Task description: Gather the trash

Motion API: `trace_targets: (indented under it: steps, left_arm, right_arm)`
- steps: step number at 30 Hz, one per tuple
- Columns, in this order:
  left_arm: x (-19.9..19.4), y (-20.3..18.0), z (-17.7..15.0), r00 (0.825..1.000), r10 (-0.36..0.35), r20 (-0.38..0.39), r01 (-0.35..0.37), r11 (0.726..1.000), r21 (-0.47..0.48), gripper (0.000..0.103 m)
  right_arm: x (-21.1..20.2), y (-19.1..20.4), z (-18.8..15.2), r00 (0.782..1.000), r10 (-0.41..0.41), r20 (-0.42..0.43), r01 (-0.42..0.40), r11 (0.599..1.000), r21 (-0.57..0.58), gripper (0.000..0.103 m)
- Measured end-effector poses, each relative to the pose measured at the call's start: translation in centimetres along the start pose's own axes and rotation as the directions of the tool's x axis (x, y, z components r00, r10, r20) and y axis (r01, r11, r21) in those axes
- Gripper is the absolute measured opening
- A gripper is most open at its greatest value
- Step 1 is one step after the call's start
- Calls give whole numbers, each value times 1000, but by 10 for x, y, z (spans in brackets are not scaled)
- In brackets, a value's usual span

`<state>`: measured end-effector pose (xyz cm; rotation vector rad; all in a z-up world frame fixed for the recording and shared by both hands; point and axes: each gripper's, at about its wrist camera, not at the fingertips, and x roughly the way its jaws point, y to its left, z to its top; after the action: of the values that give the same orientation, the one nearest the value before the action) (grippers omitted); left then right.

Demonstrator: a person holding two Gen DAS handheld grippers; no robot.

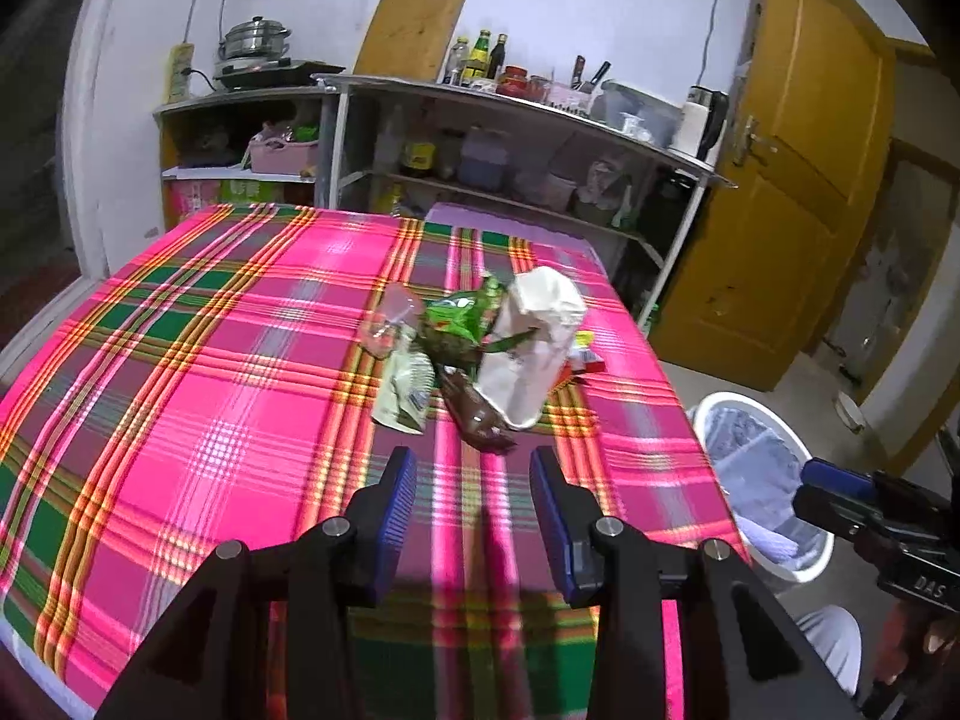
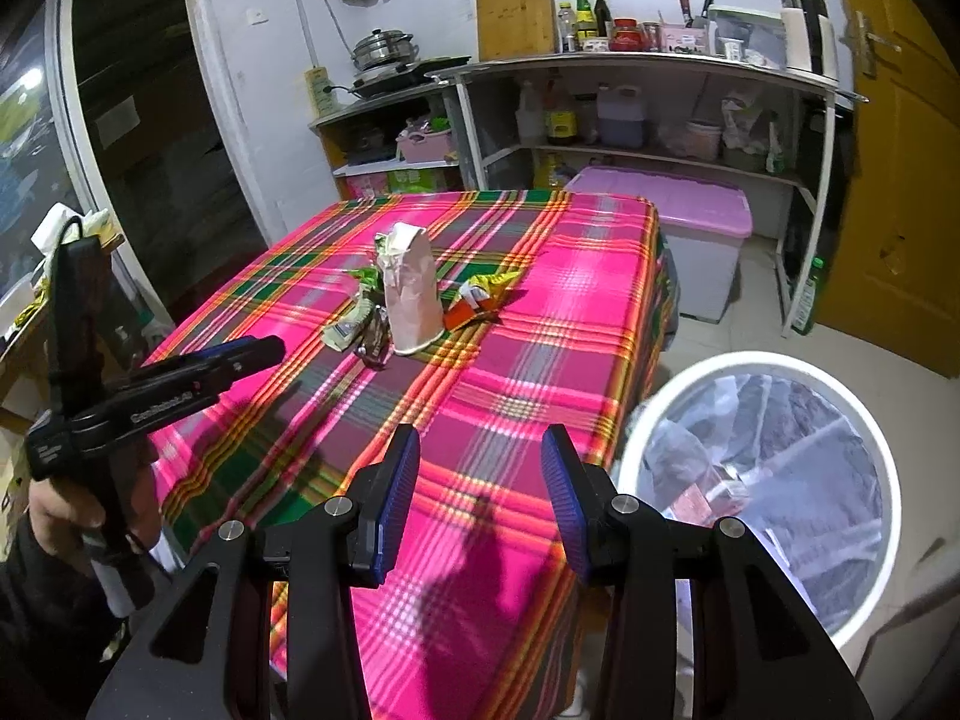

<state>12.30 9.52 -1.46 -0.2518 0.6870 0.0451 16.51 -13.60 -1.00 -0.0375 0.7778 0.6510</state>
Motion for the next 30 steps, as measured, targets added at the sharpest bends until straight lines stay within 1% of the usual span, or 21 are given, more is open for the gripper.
trace_targets:
  steps: [3,10,16,19,20,22,24,26,30]
  left_arm:
    - [14,8,5,999,28,-17,-28,1000,-4,39]
    - [42,25,13,997,59,-54,-60,998,-4,39]
    - [60,31,21,995,55,-86,-54,998,15,39]
    - [72,33,26,994,49,-101,-47,998,31,39]
    - [76,33,27,993,50,-106,-47,998,33,39]
    - [82,35,28,992,48,-120,-44,998,35,39]
    - [90,38,30,989,31,-145,-27,999,23,39]
    - [93,38,31,987,19,-157,-17,1000,18,39]
    - [98,37,32,986,19,-168,-16,1000,22,39]
  right_arm:
    - [8,3,6,1000,12,-5,-12,1000,-11,43]
    - [37,13,25,999,37,-33,-39,999,-32,44]
    - [65,25,46,997,67,-47,-68,997,-32,44]
    - [77,32,57,996,82,-47,-84,996,-37,51]
    - [81,34,61,995,84,-46,-86,995,-41,52]
    - [89,38,67,995,86,-45,-88,995,-46,52]
    - [99,40,72,995,86,-51,-88,995,-40,52]
    - [109,39,77,995,84,-61,-86,996,-32,52]
    - [123,41,84,994,80,-72,-82,996,-25,52]
